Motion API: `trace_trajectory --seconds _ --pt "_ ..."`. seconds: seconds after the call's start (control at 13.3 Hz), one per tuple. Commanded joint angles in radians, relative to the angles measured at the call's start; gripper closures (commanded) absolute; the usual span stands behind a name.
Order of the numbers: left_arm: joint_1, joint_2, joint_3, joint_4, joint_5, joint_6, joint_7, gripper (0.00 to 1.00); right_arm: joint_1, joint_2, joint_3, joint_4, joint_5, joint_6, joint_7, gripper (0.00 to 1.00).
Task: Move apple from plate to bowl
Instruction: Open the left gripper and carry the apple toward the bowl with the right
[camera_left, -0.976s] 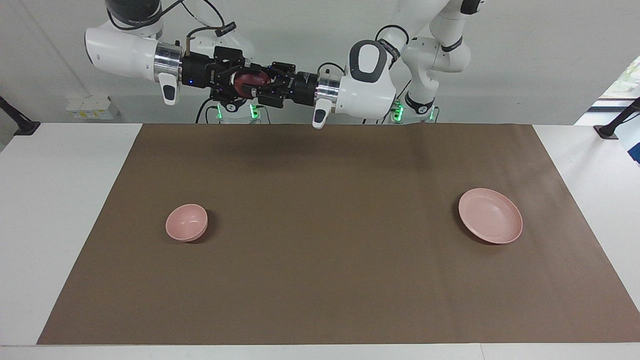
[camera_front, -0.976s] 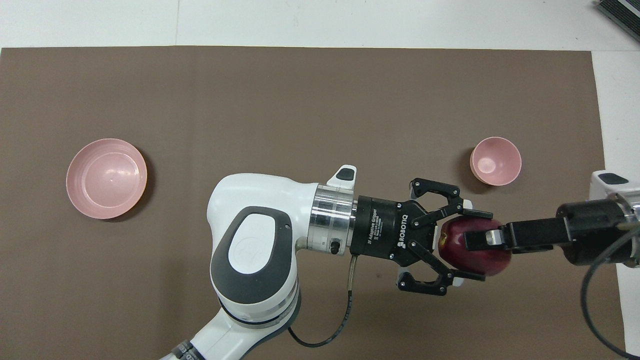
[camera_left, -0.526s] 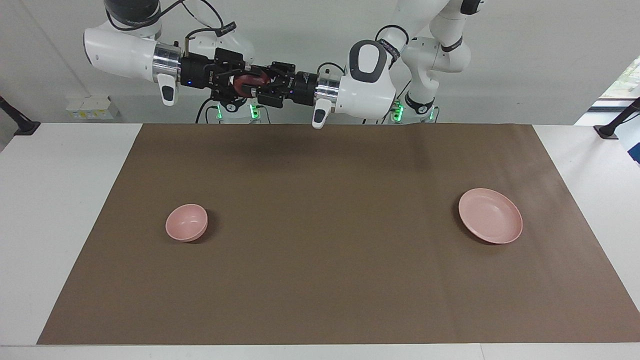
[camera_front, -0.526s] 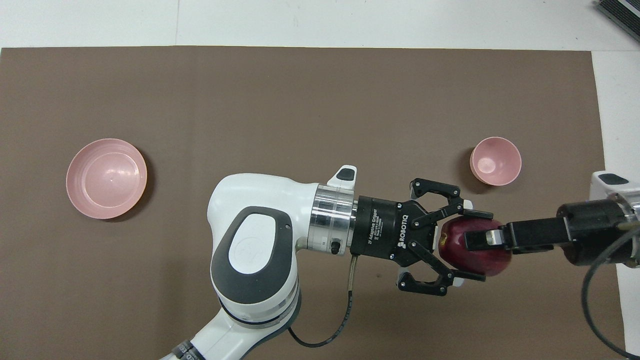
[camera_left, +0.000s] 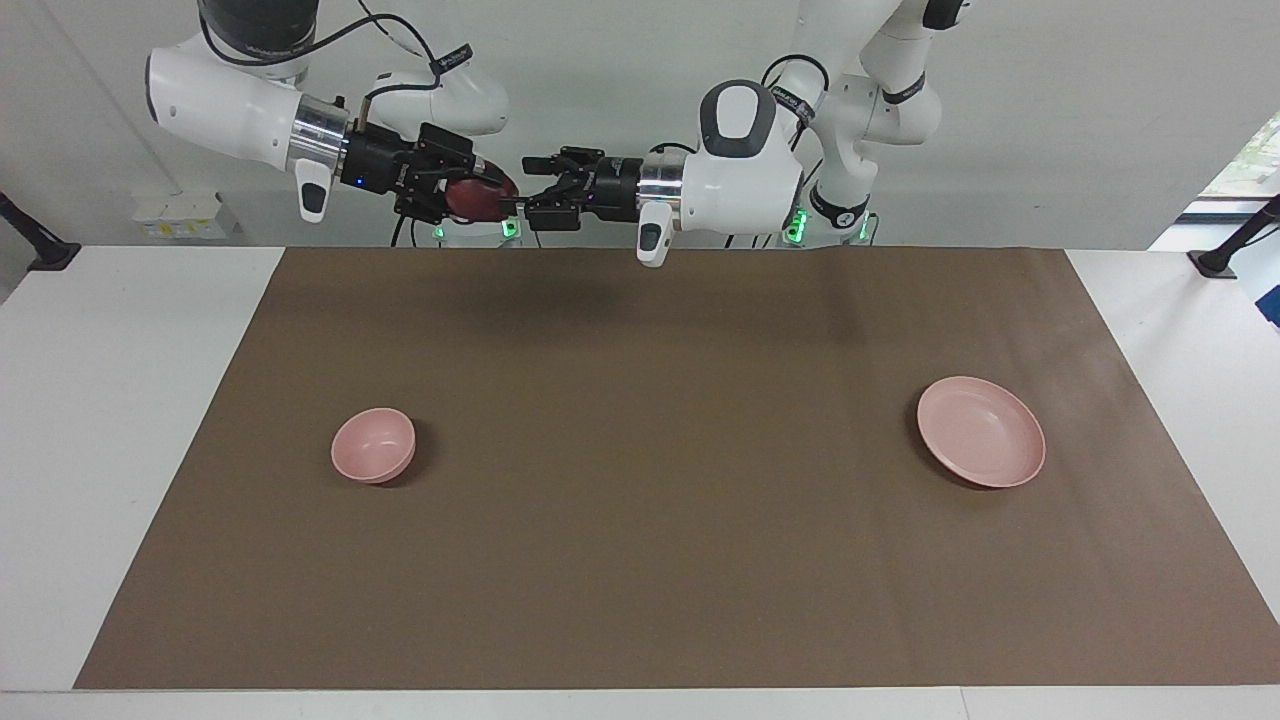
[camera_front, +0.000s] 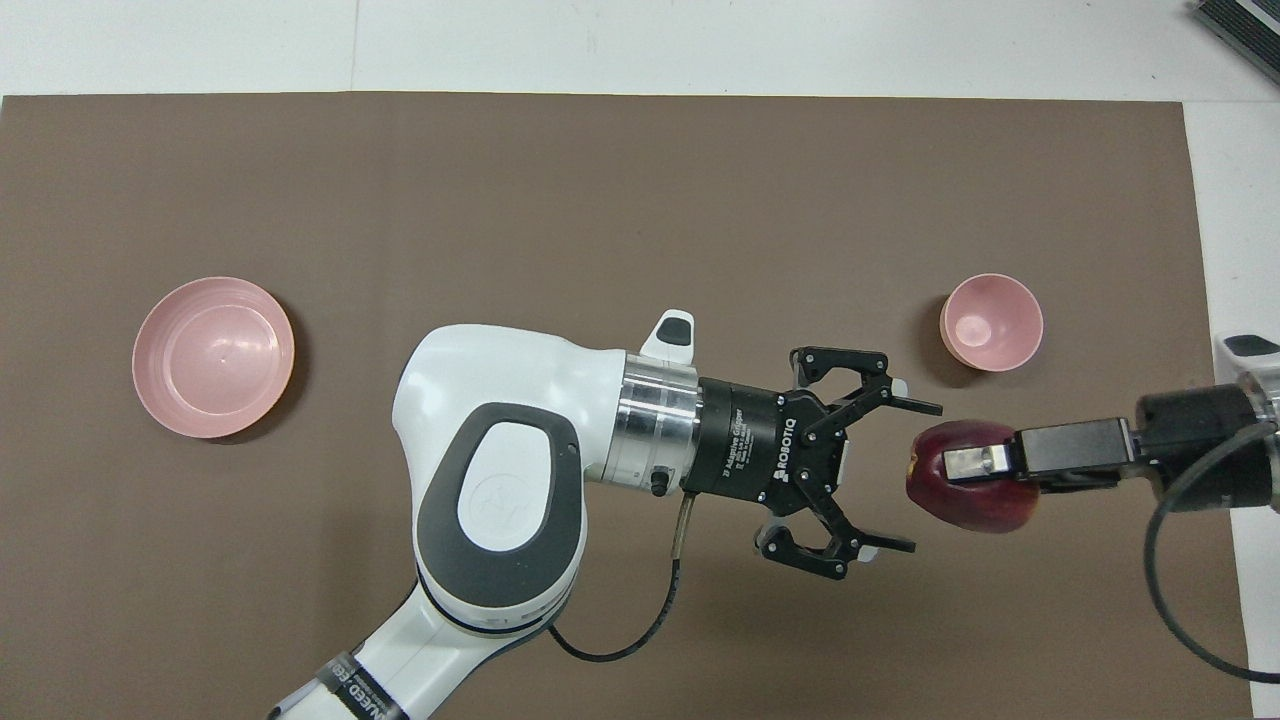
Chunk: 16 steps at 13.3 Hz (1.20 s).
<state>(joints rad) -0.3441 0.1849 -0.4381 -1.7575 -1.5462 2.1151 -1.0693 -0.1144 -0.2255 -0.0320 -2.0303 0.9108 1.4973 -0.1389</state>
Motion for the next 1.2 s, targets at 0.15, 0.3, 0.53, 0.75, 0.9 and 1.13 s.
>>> trace_trajectory --seconds 0.15,0.3,0.53,0.75,0.9,1.13 --pt "0.031 0.004 -0.002 0.004 0.234 -0.012 -0.006 0.0 -0.022 0.159 0.006 0.137 -0.208 0.029 0.013 1.0" --pt "0.037 0.005 -0.002 0.004 0.316 -0.02 -0.006 0.0 -0.008 0.239 0.007 0.198 -0.337 0.067 0.009 1.0" --pt "0.039 0.005 -0.002 -0.003 0.49 -0.021 0.011 0.0 -0.008 0.345 0.009 0.266 -0.501 0.144 -0.042 1.0" --pt "0.056 0.004 -0.002 -0.02 0.633 -0.024 0.08 0.0 0.073 0.373 0.02 0.259 -0.75 0.283 -0.031 1.0" --pt "0.073 0.005 -0.002 -0.022 0.708 -0.023 0.095 0.0 0.088 0.399 0.02 0.26 -0.883 0.319 -0.018 1.0" --pt "0.131 0.002 -0.002 -0.04 0.819 -0.091 0.161 0.0 0.127 0.455 0.02 0.26 -1.048 0.424 0.005 1.0"
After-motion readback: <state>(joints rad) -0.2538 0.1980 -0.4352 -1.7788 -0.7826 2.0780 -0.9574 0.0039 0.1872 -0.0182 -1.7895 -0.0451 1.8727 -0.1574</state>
